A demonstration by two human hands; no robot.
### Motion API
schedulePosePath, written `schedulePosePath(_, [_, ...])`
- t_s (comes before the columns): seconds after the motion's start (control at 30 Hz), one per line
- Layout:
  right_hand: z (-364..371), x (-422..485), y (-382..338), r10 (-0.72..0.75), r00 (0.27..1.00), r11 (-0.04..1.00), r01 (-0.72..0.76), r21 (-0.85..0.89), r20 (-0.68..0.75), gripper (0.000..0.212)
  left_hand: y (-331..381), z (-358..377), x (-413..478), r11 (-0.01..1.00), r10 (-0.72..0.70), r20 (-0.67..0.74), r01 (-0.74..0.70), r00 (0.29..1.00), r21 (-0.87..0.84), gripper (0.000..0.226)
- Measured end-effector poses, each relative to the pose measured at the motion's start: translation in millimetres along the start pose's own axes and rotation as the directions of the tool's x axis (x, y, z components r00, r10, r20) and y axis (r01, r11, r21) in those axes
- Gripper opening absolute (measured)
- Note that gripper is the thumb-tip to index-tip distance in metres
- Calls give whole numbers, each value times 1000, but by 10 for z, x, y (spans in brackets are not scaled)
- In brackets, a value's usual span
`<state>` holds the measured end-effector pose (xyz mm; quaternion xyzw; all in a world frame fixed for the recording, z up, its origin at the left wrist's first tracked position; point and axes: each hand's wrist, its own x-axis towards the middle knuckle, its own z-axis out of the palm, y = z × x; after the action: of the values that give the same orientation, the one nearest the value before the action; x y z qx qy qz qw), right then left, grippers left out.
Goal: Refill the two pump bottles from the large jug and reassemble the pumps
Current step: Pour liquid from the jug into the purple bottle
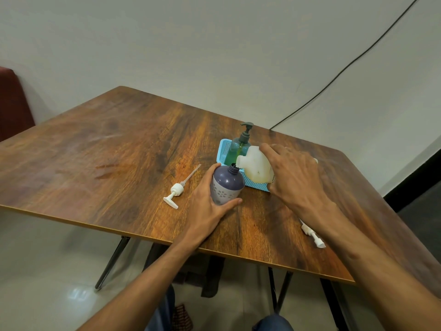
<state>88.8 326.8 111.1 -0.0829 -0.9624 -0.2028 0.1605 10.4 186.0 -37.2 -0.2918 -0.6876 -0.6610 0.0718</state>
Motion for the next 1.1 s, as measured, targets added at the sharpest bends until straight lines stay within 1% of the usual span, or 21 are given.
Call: schedulePosePath(1.1, [-9,8,2,-6,1000,1000,7,3,-9,75,-4,2,0,1000,-2,4,2,1000,2,95])
